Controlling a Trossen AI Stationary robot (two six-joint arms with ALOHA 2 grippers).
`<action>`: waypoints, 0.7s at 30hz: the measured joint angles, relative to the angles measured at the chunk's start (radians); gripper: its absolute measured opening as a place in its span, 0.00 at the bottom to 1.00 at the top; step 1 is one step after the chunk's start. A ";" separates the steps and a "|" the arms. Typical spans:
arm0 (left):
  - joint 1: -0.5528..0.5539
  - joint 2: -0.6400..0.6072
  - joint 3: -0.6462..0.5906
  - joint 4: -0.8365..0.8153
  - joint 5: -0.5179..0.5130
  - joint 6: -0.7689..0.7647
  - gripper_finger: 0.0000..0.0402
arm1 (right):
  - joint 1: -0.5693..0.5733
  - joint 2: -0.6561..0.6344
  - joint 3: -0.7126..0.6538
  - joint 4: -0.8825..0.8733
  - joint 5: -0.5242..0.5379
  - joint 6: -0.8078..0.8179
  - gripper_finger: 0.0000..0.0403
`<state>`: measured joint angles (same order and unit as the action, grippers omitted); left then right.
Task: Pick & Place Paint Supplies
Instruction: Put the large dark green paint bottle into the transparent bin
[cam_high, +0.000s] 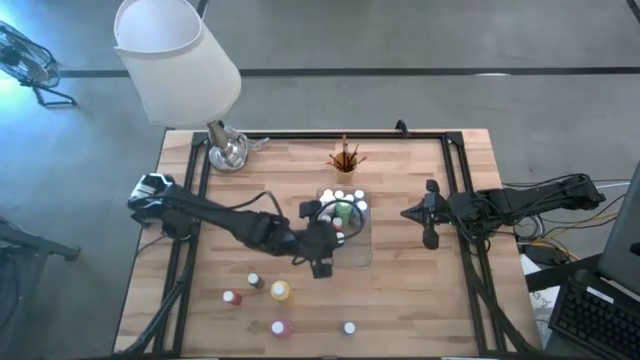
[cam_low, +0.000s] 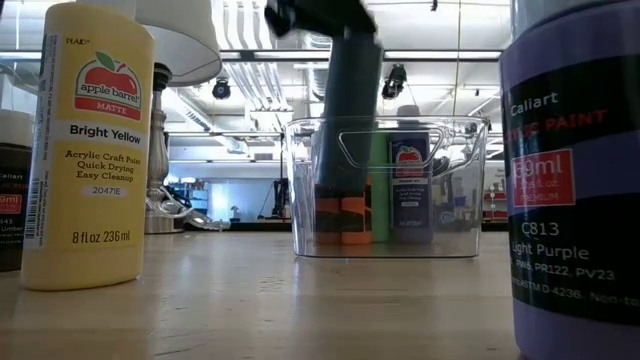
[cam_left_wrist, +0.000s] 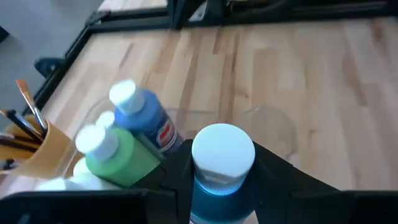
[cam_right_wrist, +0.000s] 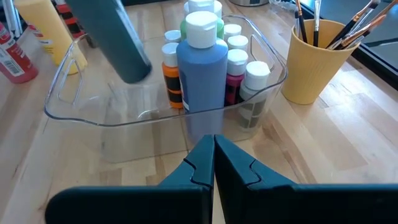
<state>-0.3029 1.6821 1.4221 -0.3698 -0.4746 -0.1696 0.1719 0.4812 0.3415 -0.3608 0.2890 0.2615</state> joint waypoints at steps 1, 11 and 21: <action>0.005 0.000 -0.022 0.020 0.002 0.000 0.30 | 0.000 -0.001 -0.001 0.000 0.000 0.000 0.02; 0.059 -0.003 -0.184 0.170 0.019 -0.017 0.30 | 0.000 0.000 -0.002 0.000 0.000 0.000 0.02; 0.089 -0.009 -0.298 0.334 0.050 -0.042 0.30 | 0.000 0.000 -0.008 0.000 0.000 0.000 0.02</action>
<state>-0.2136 1.6726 1.1243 -0.0359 -0.4241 -0.2118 0.1719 0.4814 0.3336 -0.3612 0.2890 0.2615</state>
